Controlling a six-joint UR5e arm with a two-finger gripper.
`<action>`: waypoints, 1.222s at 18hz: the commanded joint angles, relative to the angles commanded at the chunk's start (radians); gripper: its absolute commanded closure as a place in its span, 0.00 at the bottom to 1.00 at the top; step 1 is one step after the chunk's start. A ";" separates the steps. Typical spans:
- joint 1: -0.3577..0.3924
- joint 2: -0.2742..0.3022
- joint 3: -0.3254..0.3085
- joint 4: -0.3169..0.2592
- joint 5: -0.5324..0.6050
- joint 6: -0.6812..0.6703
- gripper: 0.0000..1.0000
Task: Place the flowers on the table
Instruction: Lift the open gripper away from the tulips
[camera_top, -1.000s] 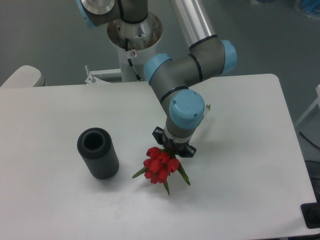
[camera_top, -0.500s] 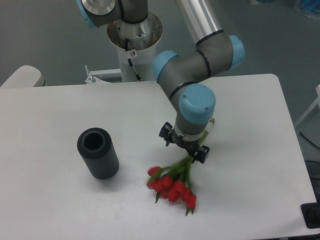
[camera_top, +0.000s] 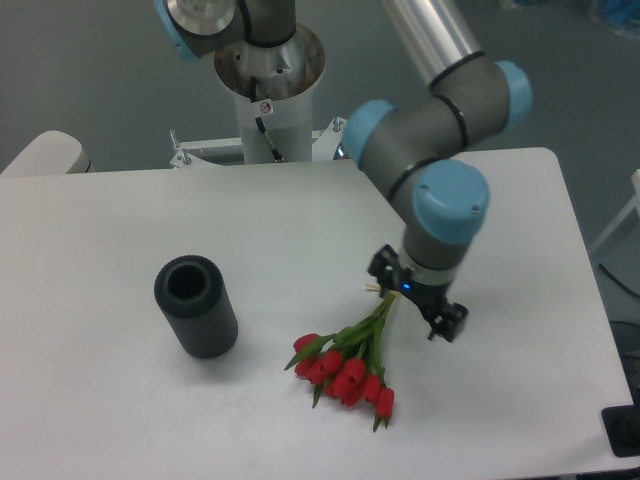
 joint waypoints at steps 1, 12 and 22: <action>0.011 -0.018 0.014 0.002 0.002 0.058 0.00; 0.032 -0.195 0.220 -0.002 0.121 0.255 0.00; 0.031 -0.193 0.207 -0.002 0.103 0.241 0.00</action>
